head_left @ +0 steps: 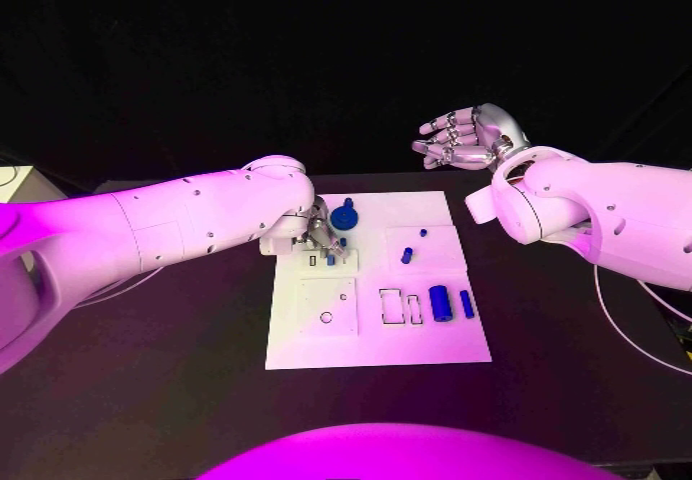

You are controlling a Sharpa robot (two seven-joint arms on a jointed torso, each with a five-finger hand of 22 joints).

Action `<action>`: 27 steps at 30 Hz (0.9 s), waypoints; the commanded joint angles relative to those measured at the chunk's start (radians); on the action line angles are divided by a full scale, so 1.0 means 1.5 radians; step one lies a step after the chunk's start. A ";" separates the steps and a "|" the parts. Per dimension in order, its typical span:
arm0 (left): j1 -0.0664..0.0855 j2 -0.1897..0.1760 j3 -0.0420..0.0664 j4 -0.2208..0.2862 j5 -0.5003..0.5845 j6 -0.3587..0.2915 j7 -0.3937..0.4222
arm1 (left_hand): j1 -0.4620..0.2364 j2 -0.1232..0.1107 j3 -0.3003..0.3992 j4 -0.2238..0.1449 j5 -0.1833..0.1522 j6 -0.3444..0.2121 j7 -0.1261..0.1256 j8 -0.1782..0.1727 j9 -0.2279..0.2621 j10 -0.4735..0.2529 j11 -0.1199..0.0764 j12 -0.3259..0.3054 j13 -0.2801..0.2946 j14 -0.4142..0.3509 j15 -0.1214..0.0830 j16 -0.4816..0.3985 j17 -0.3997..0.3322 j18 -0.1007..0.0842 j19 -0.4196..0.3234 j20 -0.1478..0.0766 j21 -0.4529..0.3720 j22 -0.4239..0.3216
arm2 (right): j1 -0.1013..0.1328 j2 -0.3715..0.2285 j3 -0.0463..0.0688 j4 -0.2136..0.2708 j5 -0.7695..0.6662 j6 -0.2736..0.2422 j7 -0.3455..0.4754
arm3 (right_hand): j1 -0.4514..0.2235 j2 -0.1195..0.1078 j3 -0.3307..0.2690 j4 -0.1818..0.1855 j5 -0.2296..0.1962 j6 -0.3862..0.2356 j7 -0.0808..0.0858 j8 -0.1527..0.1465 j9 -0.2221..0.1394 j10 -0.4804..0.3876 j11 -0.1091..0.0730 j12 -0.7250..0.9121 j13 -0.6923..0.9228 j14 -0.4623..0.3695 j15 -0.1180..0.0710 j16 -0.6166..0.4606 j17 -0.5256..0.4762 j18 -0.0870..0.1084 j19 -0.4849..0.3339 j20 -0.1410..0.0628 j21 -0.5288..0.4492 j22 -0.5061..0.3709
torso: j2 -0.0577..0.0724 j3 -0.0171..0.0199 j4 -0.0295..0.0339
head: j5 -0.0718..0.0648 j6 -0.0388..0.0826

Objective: Assemble the parts on the task board

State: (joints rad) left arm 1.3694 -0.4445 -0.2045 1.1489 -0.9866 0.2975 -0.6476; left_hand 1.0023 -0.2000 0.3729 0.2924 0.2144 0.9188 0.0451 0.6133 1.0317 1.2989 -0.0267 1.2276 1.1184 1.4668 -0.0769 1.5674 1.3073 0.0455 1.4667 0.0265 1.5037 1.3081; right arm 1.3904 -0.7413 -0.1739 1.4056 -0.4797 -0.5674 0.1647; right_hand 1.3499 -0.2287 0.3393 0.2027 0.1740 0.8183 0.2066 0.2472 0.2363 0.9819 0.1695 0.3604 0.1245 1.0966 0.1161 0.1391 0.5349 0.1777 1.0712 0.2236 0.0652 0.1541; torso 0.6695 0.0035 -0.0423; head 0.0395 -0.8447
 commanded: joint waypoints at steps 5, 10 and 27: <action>-0.007 -0.006 -0.005 -0.005 -0.025 0.004 -0.020 | -0.010 0.010 -0.020 0.001 -0.034 -0.002 0.001 -0.002 0.002 -0.001 0.004 0.004 -0.001 0.069 0.000 0.002 0.176 -0.012 0.032 -0.003 -0.001 0.096 | 0.000 0.000 0.000 0.001 -0.001 0.010 0.007 | -0.005 0.000 -0.004 0.001 0.004 -0.005 0.021 -0.002 -0.001 -0.004 0.000 0.000 -0.001 -0.003 0.000 -0.004 -0.001 0.004 -0.005 0.001 -0.002 -0.001 | 0.000 0.0003 0.0000 | -0.001 0.000; -0.007 -0.011 -0.005 -0.005 -0.031 0.001 -0.020 | -0.010 0.010 -0.021 0.001 -0.036 -0.002 0.001 -0.003 0.002 -0.001 0.004 0.004 0.000 0.069 0.000 0.002 0.176 -0.012 0.033 -0.003 -0.001 0.096 | 0.000 0.000 0.000 0.001 -0.001 0.011 0.007 | -0.005 0.000 -0.004 0.001 0.004 -0.005 0.021 -0.002 -0.001 -0.004 0.000 0.000 -0.001 -0.003 0.000 -0.004 -0.001 0.004 -0.005 0.001 -0.002 -0.001 | 0.000 0.0003 -0.0002 | 0.000 0.001; -0.006 -0.064 0.026 0.050 -0.013 -0.055 0.012 | 0.015 0.015 -0.028 0.000 -0.034 -0.010 0.004 -0.011 -0.002 -0.013 0.006 -0.008 -0.016 0.069 0.001 0.002 0.176 -0.011 0.030 -0.002 -0.004 0.091 | -0.004 -0.004 0.000 -0.002 -0.001 0.011 0.009 | -0.005 0.000 -0.004 0.001 0.004 -0.005 0.021 -0.002 -0.001 -0.004 0.000 0.000 -0.001 -0.003 0.000 -0.004 -0.001 0.004 -0.005 0.001 -0.002 -0.001 | -0.001 -0.0010 -0.0001 | 0.002 0.008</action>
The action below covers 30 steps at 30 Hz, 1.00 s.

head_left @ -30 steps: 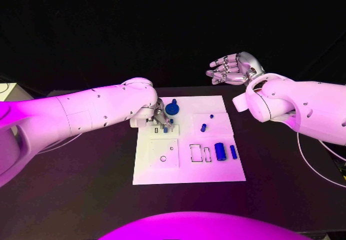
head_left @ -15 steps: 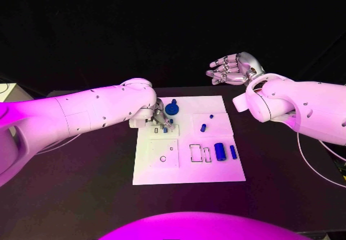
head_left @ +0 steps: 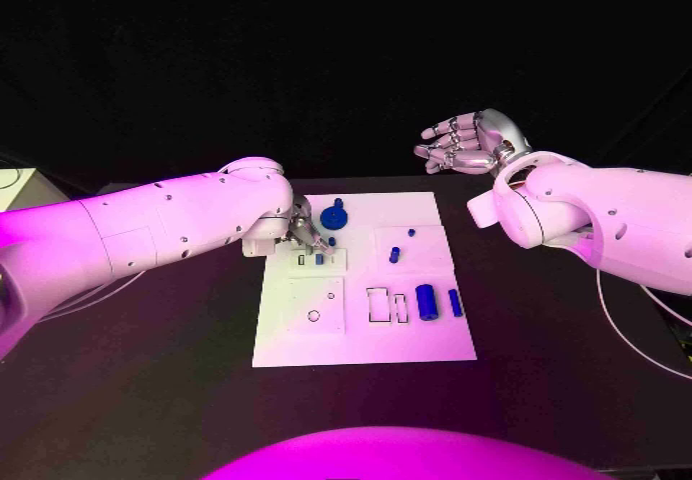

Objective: Assemble the parts on the task board

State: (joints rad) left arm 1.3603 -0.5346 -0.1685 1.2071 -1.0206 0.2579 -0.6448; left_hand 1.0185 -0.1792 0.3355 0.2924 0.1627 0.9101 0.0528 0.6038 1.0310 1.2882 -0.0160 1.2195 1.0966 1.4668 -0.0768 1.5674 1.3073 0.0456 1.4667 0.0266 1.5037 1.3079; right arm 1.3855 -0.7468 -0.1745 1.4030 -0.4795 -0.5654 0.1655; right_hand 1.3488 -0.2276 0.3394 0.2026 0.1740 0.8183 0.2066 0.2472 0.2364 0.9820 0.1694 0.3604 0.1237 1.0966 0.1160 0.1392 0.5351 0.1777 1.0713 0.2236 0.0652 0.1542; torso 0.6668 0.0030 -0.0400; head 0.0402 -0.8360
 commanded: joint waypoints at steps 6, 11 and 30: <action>-0.001 -0.025 0.004 0.041 0.020 -0.085 0.028 | -0.027 0.014 -0.027 0.002 -0.004 -0.007 0.004 -0.019 -0.014 -0.021 0.004 -0.020 -0.022 0.069 0.005 0.002 0.176 -0.007 0.021 0.001 -0.015 0.074 | -0.002 -0.002 0.000 -0.001 -0.001 0.010 0.008 | -0.006 0.001 -0.007 0.001 0.004 -0.005 0.022 -0.002 -0.001 -0.004 0.000 0.001 -0.003 -0.003 0.001 -0.005 -0.002 0.004 -0.007 0.001 -0.001 -0.003 | 0.001 -0.0002 -0.0010 | 0.000 0.003; -0.002 -0.040 0.005 0.061 0.010 -0.116 0.037 | -0.034 0.016 -0.034 0.002 -0.006 -0.007 0.004 -0.021 -0.016 -0.025 0.004 -0.025 -0.029 0.069 0.005 0.002 0.176 -0.006 0.019 0.002 -0.019 0.068 | -0.005 -0.004 -0.001 -0.001 -0.001 0.011 0.008 | -0.006 0.001 -0.007 0.001 0.004 -0.005 0.022 -0.002 -0.001 -0.004 0.000 0.001 -0.003 -0.003 0.001 -0.005 -0.002 0.004 -0.007 0.001 -0.001 -0.003 | 0.001 0.0005 0.0006 | 0.001 0.003; -0.022 -0.086 0.004 0.131 -0.054 -0.179 0.014 | -0.004 0.020 -0.037 0.000 0.006 -0.008 0.005 -0.027 -0.023 -0.027 0.005 -0.028 -0.034 0.069 0.006 0.002 0.176 -0.006 0.019 0.003 -0.019 0.068 | -0.012 -0.009 -0.001 -0.003 -0.001 0.011 0.007 | -0.006 0.002 -0.008 0.001 0.004 -0.006 0.022 -0.002 -0.002 -0.005 0.001 0.002 -0.004 -0.003 0.001 -0.005 -0.002 0.004 -0.007 0.002 -0.001 -0.005 | 0.001 0.0011 -0.0003 | 0.007 0.004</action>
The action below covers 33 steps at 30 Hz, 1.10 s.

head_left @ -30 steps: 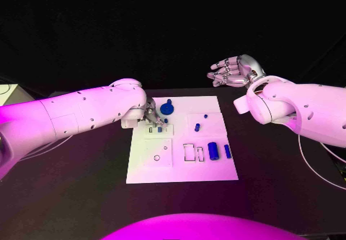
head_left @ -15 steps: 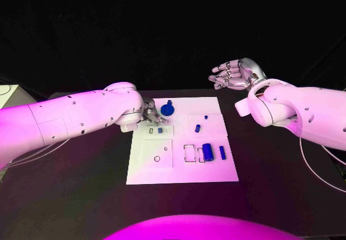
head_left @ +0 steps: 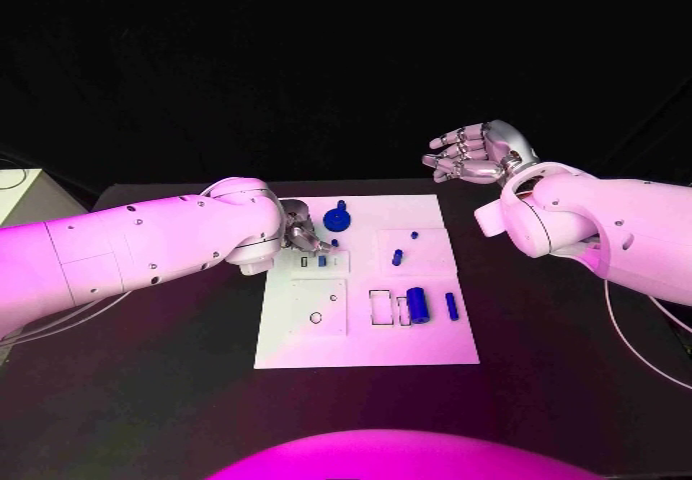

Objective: Assemble the parts on the task board

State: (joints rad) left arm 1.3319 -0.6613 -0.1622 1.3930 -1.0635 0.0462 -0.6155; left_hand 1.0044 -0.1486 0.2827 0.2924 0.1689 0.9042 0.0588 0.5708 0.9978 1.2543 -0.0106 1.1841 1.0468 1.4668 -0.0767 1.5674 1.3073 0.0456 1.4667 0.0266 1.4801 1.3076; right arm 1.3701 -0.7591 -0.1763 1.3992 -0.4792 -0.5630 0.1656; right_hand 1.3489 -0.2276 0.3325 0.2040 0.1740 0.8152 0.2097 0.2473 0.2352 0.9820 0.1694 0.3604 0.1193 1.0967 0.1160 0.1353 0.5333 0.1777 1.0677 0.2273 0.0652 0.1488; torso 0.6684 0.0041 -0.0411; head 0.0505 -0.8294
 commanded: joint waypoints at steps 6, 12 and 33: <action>-0.014 -0.002 -0.002 0.014 -0.030 -0.053 -0.009 | 0.007 0.000 -0.001 0.000 0.003 -0.004 0.001 -0.005 -0.001 -0.003 0.001 -0.003 0.001 0.069 0.006 0.002 0.176 -0.006 0.020 0.002 -0.003 0.069 | -0.003 0.000 0.000 0.000 -0.002 0.010 0.007 | -0.005 0.002 -0.004 -0.001 0.005 -0.004 0.020 -0.003 -0.001 -0.005 0.001 0.002 -0.001 -0.003 0.001 -0.003 -0.002 0.004 -0.005 -0.001 -0.001 -0.002 | 0.000 -0.0005 -0.0007 | 0.001 0.001; -0.020 0.002 -0.004 0.012 -0.033 -0.065 -0.008 | 0.021 0.006 0.002 -0.001 0.005 -0.002 0.001 -0.006 -0.004 -0.002 0.001 -0.002 0.001 0.069 0.005 0.002 0.176 -0.006 0.020 0.002 -0.003 0.070 | -0.004 0.000 0.000 -0.001 -0.002 0.010 0.007 | -0.004 0.003 -0.004 -0.001 0.006 -0.004 0.020 -0.003 -0.001 -0.005 0.001 0.002 -0.002 -0.003 0.001 -0.003 -0.002 0.004 -0.005 -0.001 -0.001 -0.003 | 0.000 -0.0002 -0.0017 | 0.003 0.002; -0.025 0.008 -0.006 0.009 -0.014 -0.044 -0.007 | 0.092 0.009 0.046 -0.001 0.008 0.000 -0.001 -0.014 -0.017 -0.003 -0.001 -0.003 -0.004 0.069 0.005 0.002 0.176 -0.007 0.022 0.002 -0.003 0.072 | -0.004 -0.001 0.000 0.000 -0.002 0.010 0.005 | -0.002 0.005 -0.005 -0.003 0.013 -0.004 0.020 -0.003 -0.002 -0.006 0.001 0.004 -0.005 -0.003 0.001 -0.004 -0.003 0.004 -0.005 0.000 0.000 -0.006 | 0.000 -0.0004 -0.0014 | 0.000 -0.003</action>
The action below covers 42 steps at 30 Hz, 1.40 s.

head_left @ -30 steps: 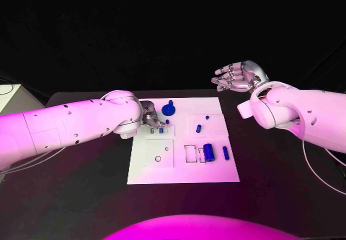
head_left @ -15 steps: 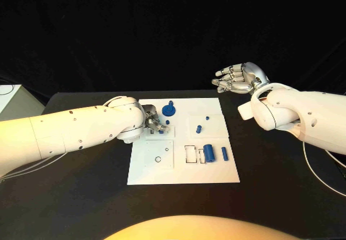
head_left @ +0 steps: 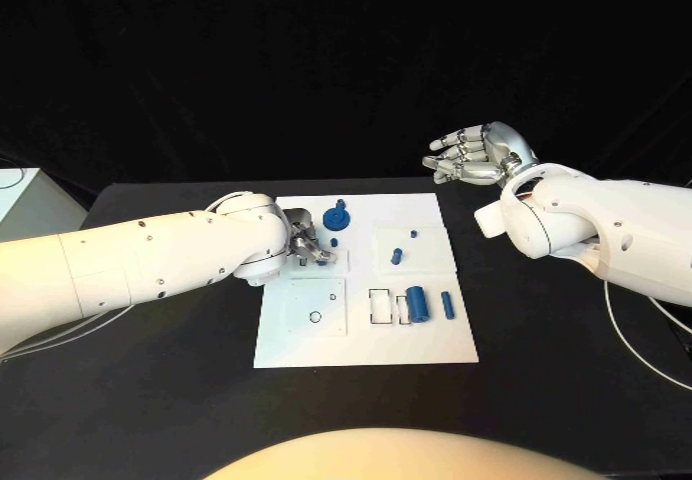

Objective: Assemble the parts on the task board

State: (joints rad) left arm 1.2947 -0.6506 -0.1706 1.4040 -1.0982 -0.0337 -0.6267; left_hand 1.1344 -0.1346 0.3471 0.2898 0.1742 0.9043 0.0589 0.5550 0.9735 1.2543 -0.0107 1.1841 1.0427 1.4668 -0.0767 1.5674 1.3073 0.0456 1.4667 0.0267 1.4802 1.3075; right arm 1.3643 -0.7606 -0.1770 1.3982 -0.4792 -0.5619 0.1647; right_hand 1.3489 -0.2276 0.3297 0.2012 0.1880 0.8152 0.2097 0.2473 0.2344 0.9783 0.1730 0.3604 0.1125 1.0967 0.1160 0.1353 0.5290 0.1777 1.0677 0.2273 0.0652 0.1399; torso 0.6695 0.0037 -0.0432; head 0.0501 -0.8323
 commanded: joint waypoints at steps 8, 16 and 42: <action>0.000 0.000 0.000 0.003 0.010 0.013 -0.001 | 0.007 -0.001 0.006 0.001 0.004 0.001 -0.001 -0.003 -0.001 -0.002 -0.001 -0.002 0.000 0.069 0.004 0.002 0.176 -0.007 0.022 0.002 -0.003 0.073 | 0.000 0.000 0.000 0.001 -0.002 0.010 0.005 | -0.002 0.005 -0.003 -0.001 0.004 -0.004 0.020 -0.003 -0.001 -0.004 -0.002 0.004 -0.001 -0.003 0.001 -0.004 -0.001 0.004 -0.005 0.000 0.000 -0.001 | -0.001 0.0001 0.0008 | -0.001 -0.002; 0.000 -0.002 0.000 0.004 0.010 0.016 -0.003 | -0.001 -0.005 0.007 0.003 0.002 0.004 0.000 -0.002 -0.002 -0.001 0.000 -0.001 0.001 0.069 0.005 0.002 0.176 -0.007 0.023 0.002 -0.003 0.073 | 0.000 -0.001 0.000 0.000 -0.002 0.010 0.005 | -0.002 0.005 -0.003 -0.001 0.004 -0.004 0.020 -0.003 -0.001 -0.004 -0.002 0.004 -0.001 -0.003 0.001 -0.004 -0.001 0.004 -0.005 0.000 0.000 -0.001 | 0.000 0.0000 0.0004 | -0.001 -0.003; 0.000 -0.007 0.004 0.007 0.022 0.025 -0.003 | -0.047 -0.017 -0.016 0.003 0.005 0.006 0.000 0.001 -0.005 -0.001 0.001 0.000 -0.002 0.069 0.006 0.002 0.176 -0.007 0.023 0.002 -0.004 0.073 | -0.001 0.000 0.000 -0.001 -0.002 0.010 0.005 | -0.002 0.006 -0.003 -0.002 0.006 -0.004 0.020 -0.002 -0.001 -0.004 -0.002 0.005 -0.002 -0.003 0.001 -0.005 -0.001 0.005 -0.005 0.000 0.000 -0.002 | -0.001 0.0000 0.0003 | 0.000 -0.005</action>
State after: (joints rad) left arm 1.2947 -0.6631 -0.1655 1.4133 -1.0774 -0.0122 -0.6305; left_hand 1.0643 -0.1666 0.3230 0.2963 0.1745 0.9080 0.0625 0.5550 0.9667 1.2544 -0.0107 1.1841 1.0386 1.4667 -0.0767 1.5674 1.3073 0.0456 1.4667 0.0267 1.4802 1.3074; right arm 1.3640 -0.7613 -0.1771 1.3963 -0.4792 -0.5609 0.1644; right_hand 1.3489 -0.2276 0.3297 0.2012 0.1938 0.8152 0.2097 0.2473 0.2335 0.9784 0.1729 0.3643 0.1105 1.0967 0.1160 0.1353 0.5280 0.1777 1.0677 0.2272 0.0652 0.1373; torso 0.6688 0.0035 -0.0419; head 0.0499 -0.8382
